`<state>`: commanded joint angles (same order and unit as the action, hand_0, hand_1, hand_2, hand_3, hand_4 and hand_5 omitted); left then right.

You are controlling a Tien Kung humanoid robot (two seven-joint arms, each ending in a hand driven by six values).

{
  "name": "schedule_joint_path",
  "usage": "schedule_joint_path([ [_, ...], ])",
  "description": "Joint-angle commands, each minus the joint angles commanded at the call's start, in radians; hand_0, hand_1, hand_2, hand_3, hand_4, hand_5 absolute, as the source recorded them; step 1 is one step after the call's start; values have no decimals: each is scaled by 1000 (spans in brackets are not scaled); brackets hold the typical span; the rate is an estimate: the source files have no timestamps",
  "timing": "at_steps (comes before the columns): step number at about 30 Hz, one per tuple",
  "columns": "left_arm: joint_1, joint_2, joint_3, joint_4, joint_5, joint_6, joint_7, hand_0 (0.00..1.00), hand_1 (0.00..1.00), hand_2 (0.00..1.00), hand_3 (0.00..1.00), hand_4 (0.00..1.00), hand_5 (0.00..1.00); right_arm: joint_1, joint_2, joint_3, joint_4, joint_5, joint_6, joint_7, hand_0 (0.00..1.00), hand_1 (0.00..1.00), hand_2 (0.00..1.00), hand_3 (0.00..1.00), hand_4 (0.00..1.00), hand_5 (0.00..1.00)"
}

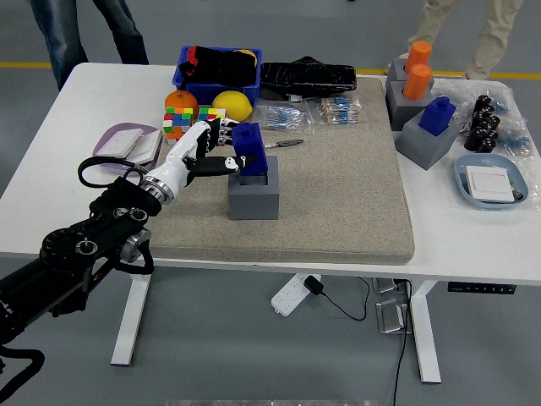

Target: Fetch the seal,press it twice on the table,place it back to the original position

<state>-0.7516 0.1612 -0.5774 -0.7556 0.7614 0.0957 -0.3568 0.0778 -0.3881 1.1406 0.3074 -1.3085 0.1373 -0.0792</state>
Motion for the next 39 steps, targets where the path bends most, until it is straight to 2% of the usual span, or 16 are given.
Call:
schedule_joint_path([
  [7, 4, 40, -22, 6, 16, 7, -16, 829, 563, 530, 586, 762, 2, -2, 1, 7, -1, -2, 0, 0, 779, 689, 686, 690, 834, 577],
  [15, 45, 87, -69, 38, 29, 15, -27, 829, 562, 529, 586, 759, 2, -6, 3, 15, -1, -4, -1, 0, 779, 689, 686, 690, 834, 577],
  [21, 71, 106, -72, 69, 27, 19, -31, 824, 562, 530, 587, 747, 2, -6, 5, 16, 1, -4, 0, 0, 779, 689, 686, 690, 834, 577],
  [28, 92, 110, -66, 107, 22, 25, -33, 824, 563, 530, 588, 734, 2, -9, 7, 14, 0, -5, -1, 1, 779, 689, 686, 690, 835, 577],
  [39, 116, 90, -53, 146, -13, 47, -66, 821, 563, 528, 588, 727, 2, -11, 8, 9, 0, -2, -2, 3, 779, 689, 686, 689, 836, 577],
])
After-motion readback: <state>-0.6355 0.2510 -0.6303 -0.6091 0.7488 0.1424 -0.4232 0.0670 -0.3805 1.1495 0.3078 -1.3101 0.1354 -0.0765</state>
